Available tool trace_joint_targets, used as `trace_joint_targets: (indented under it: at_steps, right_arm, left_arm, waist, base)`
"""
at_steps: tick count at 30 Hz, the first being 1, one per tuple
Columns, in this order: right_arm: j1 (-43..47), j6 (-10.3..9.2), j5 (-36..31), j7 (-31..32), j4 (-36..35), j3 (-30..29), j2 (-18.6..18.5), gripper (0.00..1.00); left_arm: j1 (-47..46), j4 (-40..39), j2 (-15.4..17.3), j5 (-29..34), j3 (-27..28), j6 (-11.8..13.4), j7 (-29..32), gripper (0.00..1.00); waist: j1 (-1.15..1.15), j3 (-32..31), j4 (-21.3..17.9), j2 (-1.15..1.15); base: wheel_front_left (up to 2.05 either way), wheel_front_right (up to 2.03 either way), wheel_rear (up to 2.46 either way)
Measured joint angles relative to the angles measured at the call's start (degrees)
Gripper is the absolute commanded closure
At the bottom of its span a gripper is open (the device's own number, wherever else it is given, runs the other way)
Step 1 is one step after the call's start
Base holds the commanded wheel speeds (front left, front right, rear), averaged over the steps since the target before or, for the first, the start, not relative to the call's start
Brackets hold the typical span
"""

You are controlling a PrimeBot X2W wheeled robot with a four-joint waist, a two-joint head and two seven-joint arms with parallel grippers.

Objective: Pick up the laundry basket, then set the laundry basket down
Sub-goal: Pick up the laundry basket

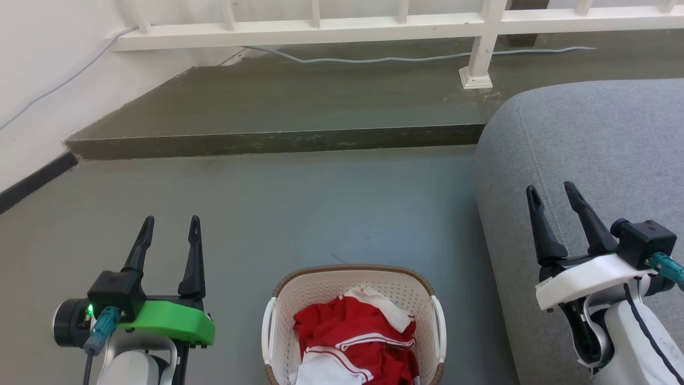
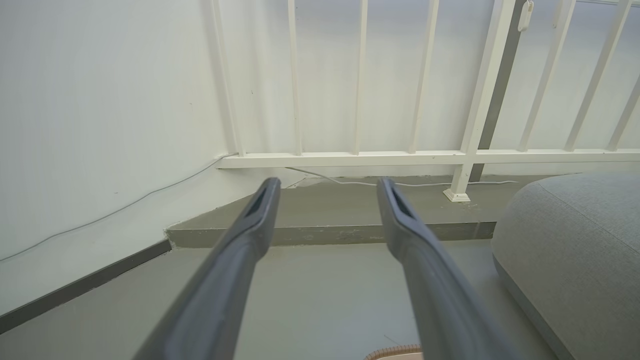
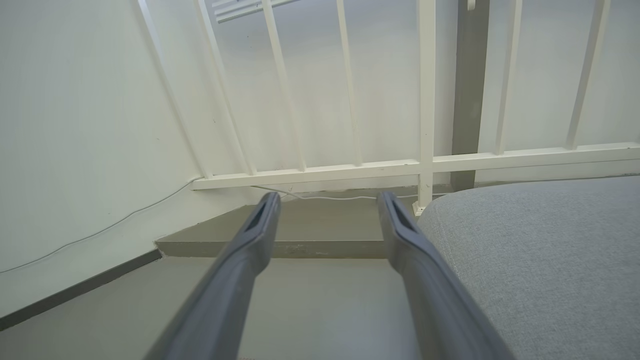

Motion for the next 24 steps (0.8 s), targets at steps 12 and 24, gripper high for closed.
trace_joint_targets:
  at_steps: [12, 24]
  right_arm:
    - [0.0, 0.09, -0.89, 0.0, 0.84, -0.51, 0.34, 0.0]
    - [-0.01, 0.57, -0.86, 0.0, 2.05, -0.87, 1.66, 0.0]
  left_arm:
    - [0.0, 0.22, -0.11, 0.11, 0.2, -0.33, 0.0, 0.0]
    - [-0.01, -0.19, -0.18, 0.14, 0.59, -0.34, 0.0, 0.0]
  waist:
    - [0.0, 0.16, -0.07, 0.0]
    - [0.0, 2.17, -0.61, 0.0]
  base:
    - [0.0, 0.0, 0.0]
    - [0.0, 0.0, 0.0]
